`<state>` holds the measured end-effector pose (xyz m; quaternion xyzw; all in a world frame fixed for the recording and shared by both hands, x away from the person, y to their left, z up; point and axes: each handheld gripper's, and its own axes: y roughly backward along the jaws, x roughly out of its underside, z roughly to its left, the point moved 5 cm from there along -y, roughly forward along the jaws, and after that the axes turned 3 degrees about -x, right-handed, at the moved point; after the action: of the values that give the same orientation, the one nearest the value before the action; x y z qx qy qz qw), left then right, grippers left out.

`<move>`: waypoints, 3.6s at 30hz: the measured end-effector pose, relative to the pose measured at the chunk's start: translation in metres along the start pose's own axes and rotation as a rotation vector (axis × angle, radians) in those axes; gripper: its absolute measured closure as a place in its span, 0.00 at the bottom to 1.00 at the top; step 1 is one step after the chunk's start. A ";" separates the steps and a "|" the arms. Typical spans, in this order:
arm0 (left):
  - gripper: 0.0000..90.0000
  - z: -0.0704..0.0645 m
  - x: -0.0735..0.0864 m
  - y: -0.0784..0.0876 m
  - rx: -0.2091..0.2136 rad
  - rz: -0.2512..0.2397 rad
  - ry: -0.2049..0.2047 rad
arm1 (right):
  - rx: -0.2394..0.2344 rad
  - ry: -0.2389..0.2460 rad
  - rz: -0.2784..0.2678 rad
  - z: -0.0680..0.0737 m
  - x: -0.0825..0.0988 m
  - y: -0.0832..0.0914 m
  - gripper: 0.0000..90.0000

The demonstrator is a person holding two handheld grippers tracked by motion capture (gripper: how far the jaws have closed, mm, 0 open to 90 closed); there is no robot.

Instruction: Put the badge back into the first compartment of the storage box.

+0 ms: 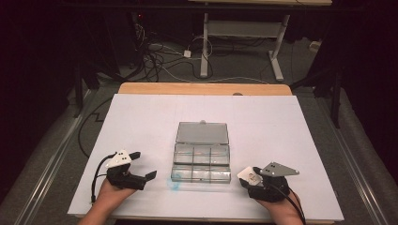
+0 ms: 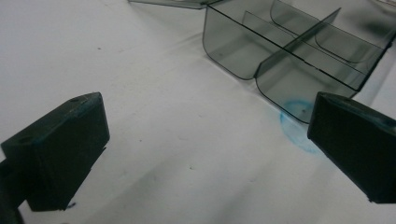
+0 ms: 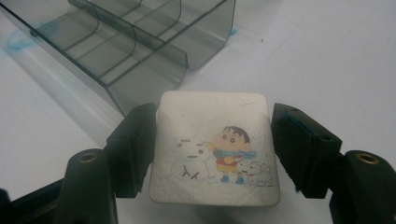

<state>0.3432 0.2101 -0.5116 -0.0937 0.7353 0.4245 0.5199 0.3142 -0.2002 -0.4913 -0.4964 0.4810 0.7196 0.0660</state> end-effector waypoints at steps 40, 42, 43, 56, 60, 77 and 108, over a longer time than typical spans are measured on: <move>0.00 -0.004 0.001 -0.002 0.031 0.020 -0.026 | -0.186 0.165 0.004 0.069 -0.097 -0.070 0.37; 0.00 -0.004 0.001 -0.002 0.031 0.019 -0.026 | -0.190 0.176 0.015 0.071 -0.101 -0.076 0.37; 0.00 -0.004 0.001 -0.002 0.031 0.020 -0.027 | -0.193 0.178 0.016 0.072 -0.103 -0.078 0.37; 0.00 -0.003 0.001 -0.002 0.035 0.019 -0.023 | -0.207 0.217 0.086 0.084 -0.117 -0.115 0.37; 0.00 -0.003 0.001 -0.002 0.038 0.019 -0.023 | -0.207 0.229 0.123 0.087 -0.120 -0.125 0.37; 0.00 -0.003 0.001 -0.001 0.043 0.017 -0.021 | -0.203 0.247 0.214 0.092 -0.120 -0.154 0.37; 0.00 -0.002 0.001 -0.002 0.041 0.020 -0.017 | -0.295 0.316 0.186 0.111 -0.109 -0.120 1.00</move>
<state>0.3421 0.2077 -0.5131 -0.0721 0.7405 0.4153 0.5235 0.3653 -0.0113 -0.4773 -0.5605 0.4187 0.6986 -0.1500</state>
